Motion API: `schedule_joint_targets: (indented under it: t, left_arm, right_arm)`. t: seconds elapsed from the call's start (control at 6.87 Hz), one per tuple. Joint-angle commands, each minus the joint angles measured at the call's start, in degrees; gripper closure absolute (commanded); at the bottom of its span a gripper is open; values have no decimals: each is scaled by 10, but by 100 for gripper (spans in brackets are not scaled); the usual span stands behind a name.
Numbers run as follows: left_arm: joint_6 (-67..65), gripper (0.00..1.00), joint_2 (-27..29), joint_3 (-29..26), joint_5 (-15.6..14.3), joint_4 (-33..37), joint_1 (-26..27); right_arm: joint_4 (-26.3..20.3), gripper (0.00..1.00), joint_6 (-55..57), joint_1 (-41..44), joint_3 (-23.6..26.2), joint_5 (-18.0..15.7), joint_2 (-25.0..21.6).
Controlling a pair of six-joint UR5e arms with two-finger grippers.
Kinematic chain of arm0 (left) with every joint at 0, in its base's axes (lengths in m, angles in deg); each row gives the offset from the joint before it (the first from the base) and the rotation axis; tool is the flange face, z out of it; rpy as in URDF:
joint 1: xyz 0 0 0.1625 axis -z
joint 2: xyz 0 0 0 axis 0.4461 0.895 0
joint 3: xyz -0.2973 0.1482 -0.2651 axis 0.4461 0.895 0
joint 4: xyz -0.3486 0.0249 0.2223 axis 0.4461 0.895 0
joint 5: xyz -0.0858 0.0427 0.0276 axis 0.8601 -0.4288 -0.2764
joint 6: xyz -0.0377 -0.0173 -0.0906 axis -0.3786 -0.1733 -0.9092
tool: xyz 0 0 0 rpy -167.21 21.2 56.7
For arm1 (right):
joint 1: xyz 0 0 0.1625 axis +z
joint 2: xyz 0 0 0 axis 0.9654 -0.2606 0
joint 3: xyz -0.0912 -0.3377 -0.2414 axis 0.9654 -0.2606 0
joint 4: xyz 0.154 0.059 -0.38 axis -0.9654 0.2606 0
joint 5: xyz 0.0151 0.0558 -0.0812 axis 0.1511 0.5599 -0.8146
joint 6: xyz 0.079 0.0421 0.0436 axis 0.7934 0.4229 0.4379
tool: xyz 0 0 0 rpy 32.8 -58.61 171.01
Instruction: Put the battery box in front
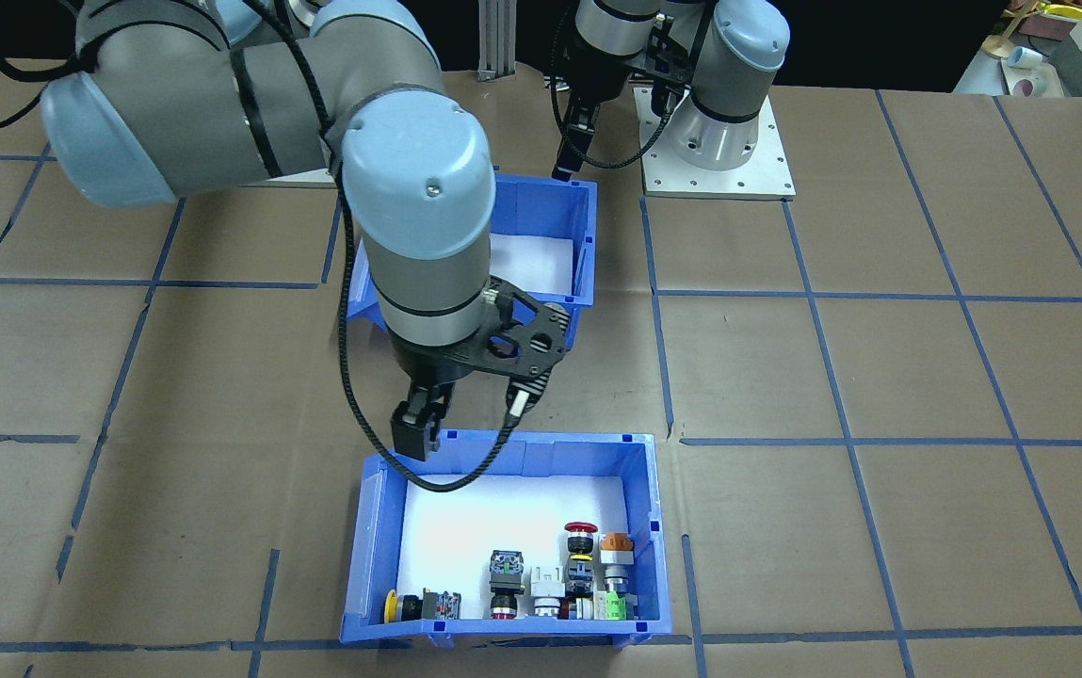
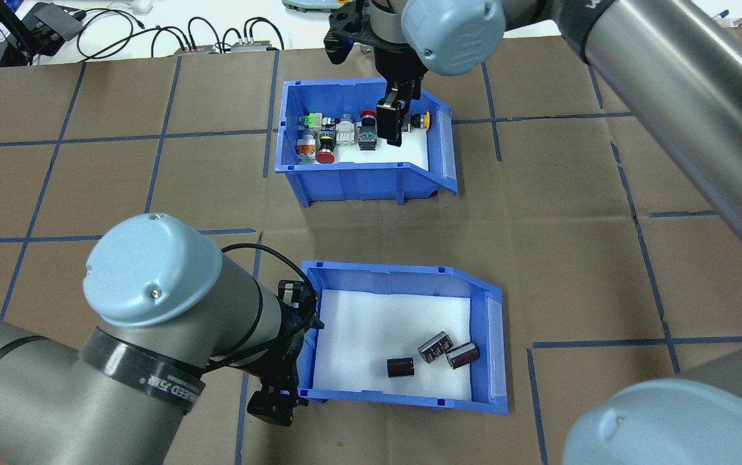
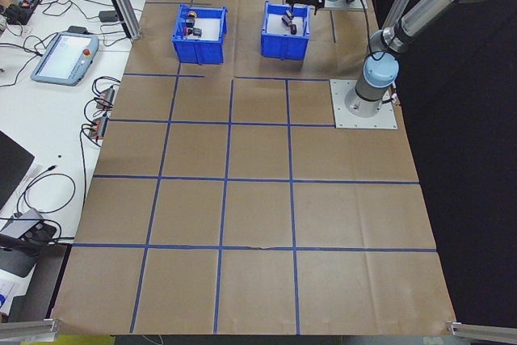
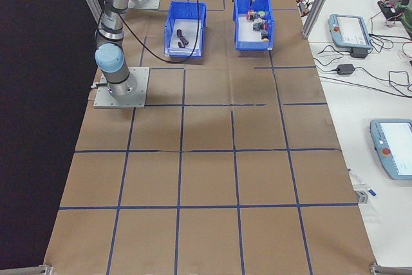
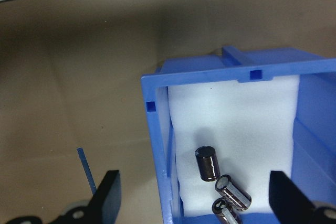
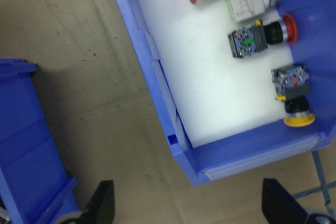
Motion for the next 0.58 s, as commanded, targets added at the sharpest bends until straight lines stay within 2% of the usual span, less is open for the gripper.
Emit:
schedule_joint_targets:
  t: [0.0, 0.15, 0.44]
  left_arm:
    - [-100, 2, 45, 14, -19, -42, 72]
    - [-140, 1, 68, 16, -26, -79, 105]
    - [-172, 1, 114, 31, -27, -146, 117]
  right_arm:
    - [42, 0, -71, 45, -32, -1, 50]
    - [51, 0, -75, 53, -32, -2, 68]
    - [52, 0, -85, 72, -23, -6, 92]
